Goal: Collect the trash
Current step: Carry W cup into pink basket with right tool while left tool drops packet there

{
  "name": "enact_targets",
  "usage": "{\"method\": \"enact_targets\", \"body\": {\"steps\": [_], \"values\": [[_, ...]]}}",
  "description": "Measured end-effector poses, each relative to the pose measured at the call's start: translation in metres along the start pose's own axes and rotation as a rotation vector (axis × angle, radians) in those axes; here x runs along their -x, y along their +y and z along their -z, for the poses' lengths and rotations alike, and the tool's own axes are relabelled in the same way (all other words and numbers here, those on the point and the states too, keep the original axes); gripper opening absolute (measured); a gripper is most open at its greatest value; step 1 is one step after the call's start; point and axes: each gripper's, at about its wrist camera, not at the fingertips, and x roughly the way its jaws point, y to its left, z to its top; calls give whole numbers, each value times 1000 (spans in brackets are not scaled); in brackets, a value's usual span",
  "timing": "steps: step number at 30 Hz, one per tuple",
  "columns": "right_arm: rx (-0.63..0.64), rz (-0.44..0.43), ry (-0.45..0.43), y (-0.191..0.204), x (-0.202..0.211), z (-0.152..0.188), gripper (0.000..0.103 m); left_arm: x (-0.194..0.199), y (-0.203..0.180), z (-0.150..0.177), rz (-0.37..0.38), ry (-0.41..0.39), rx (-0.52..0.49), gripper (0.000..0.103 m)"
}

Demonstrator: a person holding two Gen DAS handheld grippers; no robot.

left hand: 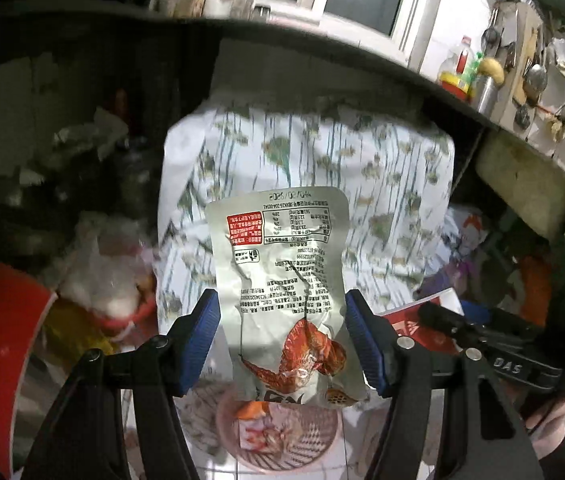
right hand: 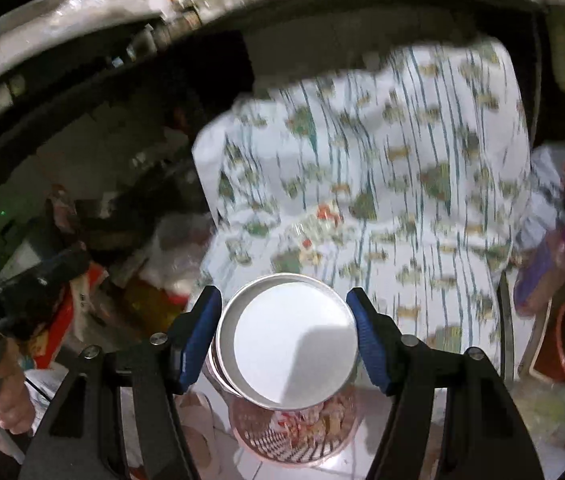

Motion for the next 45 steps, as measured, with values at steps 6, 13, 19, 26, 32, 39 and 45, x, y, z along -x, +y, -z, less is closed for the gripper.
{"method": "enact_targets", "body": {"steps": [6,13,19,26,32,39,45], "values": [[-40,-13,126,-13,-37,21,64,-41,14,21,9,112,41,66],[-54,-4,259,-25,-77,44,64,-76,31,41,-17,206,70,66],[-105,-3,355,-38,-99,61,64,-103,46,59,-26,305,114,66],[-107,9,442,-41,-121,75,63,-134,50,84,10,426,161,66],[-131,1,526,-47,-140,82,61,-152,40,98,63,490,149,66],[-146,12,536,-51,-143,85,62,-164,37,105,102,536,197,83],[-179,1,508,-54,-141,79,62,-153,43,92,85,468,205,87]]}}
